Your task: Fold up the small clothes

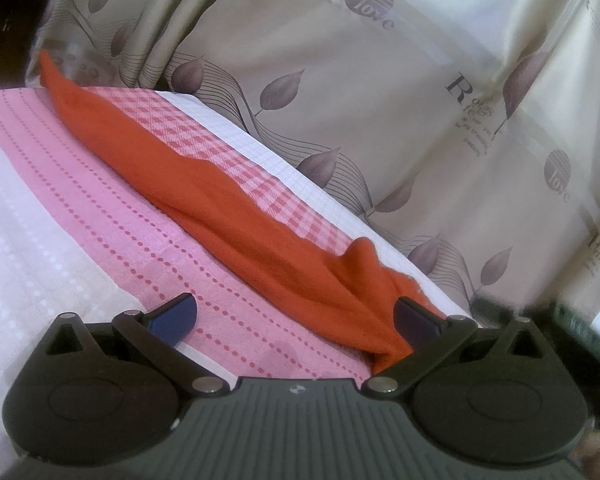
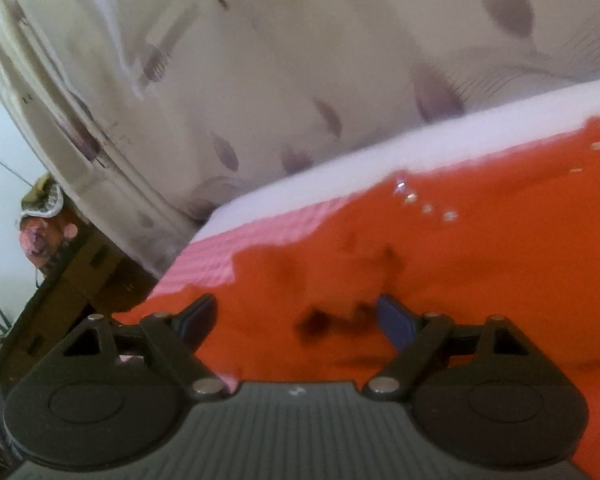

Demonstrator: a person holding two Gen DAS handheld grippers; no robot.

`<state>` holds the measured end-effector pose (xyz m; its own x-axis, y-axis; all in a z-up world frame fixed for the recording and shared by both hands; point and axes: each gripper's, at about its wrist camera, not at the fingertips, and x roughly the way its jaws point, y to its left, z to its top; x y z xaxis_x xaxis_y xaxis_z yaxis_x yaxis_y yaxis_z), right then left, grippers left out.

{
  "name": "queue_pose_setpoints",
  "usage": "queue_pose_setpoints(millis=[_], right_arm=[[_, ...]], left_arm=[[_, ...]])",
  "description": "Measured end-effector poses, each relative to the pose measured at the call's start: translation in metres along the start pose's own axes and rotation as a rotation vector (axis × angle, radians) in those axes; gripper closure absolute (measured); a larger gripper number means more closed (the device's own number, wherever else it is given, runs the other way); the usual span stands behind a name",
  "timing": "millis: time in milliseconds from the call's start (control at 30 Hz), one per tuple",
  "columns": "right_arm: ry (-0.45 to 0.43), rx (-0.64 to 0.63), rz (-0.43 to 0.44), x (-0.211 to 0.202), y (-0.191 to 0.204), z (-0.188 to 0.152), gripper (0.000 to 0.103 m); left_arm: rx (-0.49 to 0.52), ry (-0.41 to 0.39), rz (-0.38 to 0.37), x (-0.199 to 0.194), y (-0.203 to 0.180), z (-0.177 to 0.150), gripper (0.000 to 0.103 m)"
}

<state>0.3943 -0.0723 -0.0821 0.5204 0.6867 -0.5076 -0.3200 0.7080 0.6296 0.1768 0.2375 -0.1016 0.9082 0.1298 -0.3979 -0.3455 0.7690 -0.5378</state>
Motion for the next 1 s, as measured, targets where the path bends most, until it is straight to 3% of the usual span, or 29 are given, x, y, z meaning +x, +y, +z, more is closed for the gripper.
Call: queue_pose_setpoints(millis=[33, 100, 133, 200, 233, 367, 433, 533, 633, 767, 867, 933, 1000], right_arm=[[-0.004, -0.01, 0.029, 0.004, 0.008, 0.003, 0.015], [-0.066, -0.061, 0.232, -0.003, 0.027, 0.006, 0.017], [-0.111, -0.104, 0.274, -0.011, 0.035, 0.006, 0.017], [-0.101, -0.165, 0.115, -0.019, 0.038, 0.007, 0.016], [-0.083, -0.138, 0.077, -0.025, 0.029, 0.005, 0.016], [-0.137, 0.038, 0.035, -0.08, -0.018, -0.02, 0.016], [-0.194, 0.006, -0.107, -0.112, -0.029, -0.037, 0.016], [-0.216, -0.113, -0.437, -0.139, -0.03, -0.051, 0.016], [-0.195, -0.161, -0.619, -0.143, -0.036, -0.053, 0.015], [-0.179, -0.078, -0.646, -0.143, -0.05, -0.058, 0.014], [-0.216, -0.106, -0.661, -0.146, -0.044, -0.061, 0.002], [-0.242, -0.134, -0.635, -0.15, -0.039, -0.065, 0.002], [-0.252, -0.148, -0.607, -0.153, -0.039, -0.067, 0.002]], left_arm=[[-0.001, 0.0, -0.001, 0.0, 0.0, 0.0, 0.0], [0.0, 0.0, 0.001, 0.0, 0.0, 0.0, 0.0], [0.0, 0.0, 0.001, 0.0, 0.0, 0.0, 0.0], [0.0, 0.0, 0.0, 0.0, 0.0, 0.0, 0.0], [-0.001, -0.001, -0.001, 0.0, 0.0, 0.0, 0.0], [-0.006, -0.003, -0.004, -0.001, 0.0, 0.001, 0.0], [-0.014, -0.008, -0.007, -0.001, 0.001, 0.001, 0.0], [-0.039, -0.025, -0.007, -0.003, 0.004, 0.002, 0.0], [-0.09, -0.038, -0.007, -0.007, 0.01, 0.007, 0.0], [-0.127, -0.026, 0.005, -0.015, 0.03, 0.028, 0.0], [-0.17, 0.007, 0.054, -0.017, 0.061, 0.058, 0.0], [-0.227, 0.023, 0.062, -0.015, 0.089, 0.082, 0.001], [-0.266, -0.007, 0.12, -0.016, 0.112, 0.105, 0.001]])
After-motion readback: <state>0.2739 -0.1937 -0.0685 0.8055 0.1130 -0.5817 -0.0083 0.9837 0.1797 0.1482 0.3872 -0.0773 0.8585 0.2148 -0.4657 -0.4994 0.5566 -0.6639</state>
